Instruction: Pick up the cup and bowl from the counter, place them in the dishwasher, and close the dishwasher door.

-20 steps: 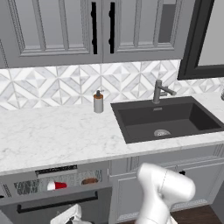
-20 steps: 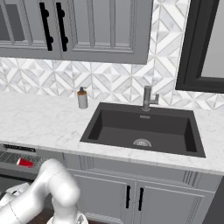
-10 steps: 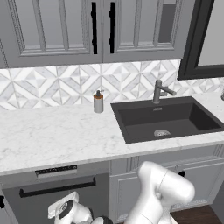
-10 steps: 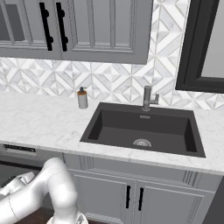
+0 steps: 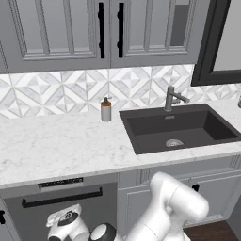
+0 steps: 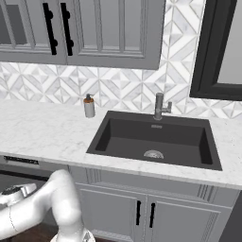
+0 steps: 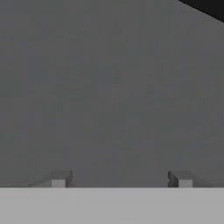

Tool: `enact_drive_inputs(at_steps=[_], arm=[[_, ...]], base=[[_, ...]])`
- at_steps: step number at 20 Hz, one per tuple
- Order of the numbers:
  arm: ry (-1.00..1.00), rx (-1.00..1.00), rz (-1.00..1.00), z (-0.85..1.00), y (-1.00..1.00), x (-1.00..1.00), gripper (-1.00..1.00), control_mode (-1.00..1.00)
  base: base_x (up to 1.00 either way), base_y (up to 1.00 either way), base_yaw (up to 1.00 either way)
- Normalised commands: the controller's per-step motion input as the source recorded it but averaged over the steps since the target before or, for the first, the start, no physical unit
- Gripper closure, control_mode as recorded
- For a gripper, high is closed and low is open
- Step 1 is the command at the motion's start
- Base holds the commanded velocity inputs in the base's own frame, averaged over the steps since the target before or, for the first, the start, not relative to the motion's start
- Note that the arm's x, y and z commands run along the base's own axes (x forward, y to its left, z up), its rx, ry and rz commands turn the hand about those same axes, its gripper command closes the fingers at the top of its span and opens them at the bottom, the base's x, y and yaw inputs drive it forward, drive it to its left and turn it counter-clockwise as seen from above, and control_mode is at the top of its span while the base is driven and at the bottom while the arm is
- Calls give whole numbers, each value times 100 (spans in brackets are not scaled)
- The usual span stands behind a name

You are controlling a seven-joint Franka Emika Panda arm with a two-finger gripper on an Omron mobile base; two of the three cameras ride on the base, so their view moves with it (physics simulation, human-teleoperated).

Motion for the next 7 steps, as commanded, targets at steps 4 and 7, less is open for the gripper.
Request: enact_drive_inputs(at_steps=[4, 7], arm=[[-1, 14, 4, -58, -77, 100, -100, -100], [0, 16, 11, -46, -91, 100, -100, -100]], base=[[0, 0, 0], [0, 0, 0]])
